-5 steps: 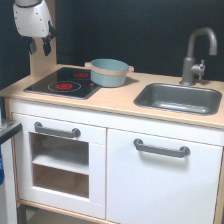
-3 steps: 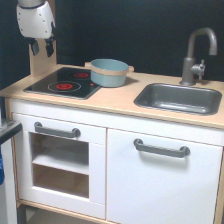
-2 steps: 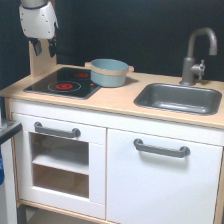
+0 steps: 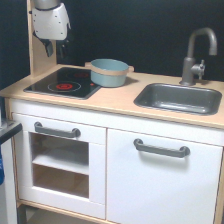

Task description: Place the pot in the sink

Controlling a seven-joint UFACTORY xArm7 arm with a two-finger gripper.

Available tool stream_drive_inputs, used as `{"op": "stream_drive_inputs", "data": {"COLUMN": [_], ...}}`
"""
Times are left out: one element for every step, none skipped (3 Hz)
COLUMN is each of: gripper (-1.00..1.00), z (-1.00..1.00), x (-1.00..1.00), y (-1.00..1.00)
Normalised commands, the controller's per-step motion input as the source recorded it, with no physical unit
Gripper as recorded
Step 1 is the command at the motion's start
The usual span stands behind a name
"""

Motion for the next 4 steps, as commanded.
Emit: {"op": "stream_drive_inputs", "data": {"gripper": [1.00, 1.00, 1.00, 1.00], "z": [-0.17, -0.23, -0.26, -0.21], "x": [0.70, 0.26, 0.22, 0.21], "y": [0.65, 0.43, 0.40, 0.34]}}
